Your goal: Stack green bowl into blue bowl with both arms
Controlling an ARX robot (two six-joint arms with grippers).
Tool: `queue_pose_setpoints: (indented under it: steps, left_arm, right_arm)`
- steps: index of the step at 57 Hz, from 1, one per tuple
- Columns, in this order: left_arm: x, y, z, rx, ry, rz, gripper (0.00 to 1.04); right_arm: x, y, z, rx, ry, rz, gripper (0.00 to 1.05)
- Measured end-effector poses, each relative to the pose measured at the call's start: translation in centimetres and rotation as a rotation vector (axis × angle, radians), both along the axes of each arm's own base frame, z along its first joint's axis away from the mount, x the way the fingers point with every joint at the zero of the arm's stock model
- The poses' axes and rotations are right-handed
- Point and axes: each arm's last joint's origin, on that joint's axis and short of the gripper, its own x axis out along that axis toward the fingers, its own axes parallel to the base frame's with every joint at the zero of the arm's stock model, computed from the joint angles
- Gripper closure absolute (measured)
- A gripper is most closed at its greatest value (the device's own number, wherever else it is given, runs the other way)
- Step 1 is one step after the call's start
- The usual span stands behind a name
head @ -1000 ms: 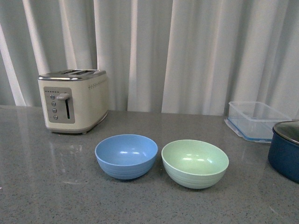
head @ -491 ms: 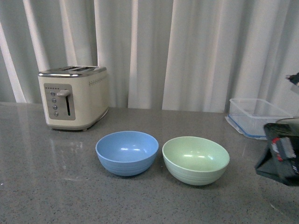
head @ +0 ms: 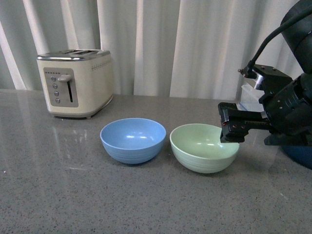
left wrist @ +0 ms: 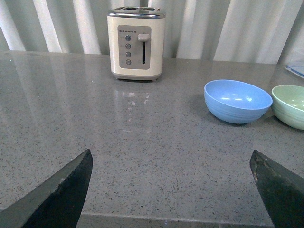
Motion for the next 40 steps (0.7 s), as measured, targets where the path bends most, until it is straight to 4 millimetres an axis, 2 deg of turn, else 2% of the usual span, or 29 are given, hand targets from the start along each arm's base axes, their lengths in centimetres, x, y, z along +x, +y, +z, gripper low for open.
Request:
queue_pose_setpoints:
  steps: [16,35,37,40]
  left_arm:
    - [0.0,0.0,0.0,0.000,0.000,0.000,0.07]
    - [0.0,0.0,0.0,0.000,0.000,0.000,0.07]
    - [0.0,0.0,0.0,0.000,0.000,0.000,0.07]
    - [0.0,0.0,0.0,0.000,0.000,0.000,0.07]
  right_arm:
    - [2.7,-0.2,-1.0,-0.004,0.011,-0.006,0.10]
    - [3.9,-0.2,-2.3,-0.018,0.020,0.012,0.10]
    - [3.9,-0.2,-2.4,-0.019,0.022,0.012,0.13]
    - [4.0,-0.1,-2.6,-0.023,0.024,0.017,0.24]
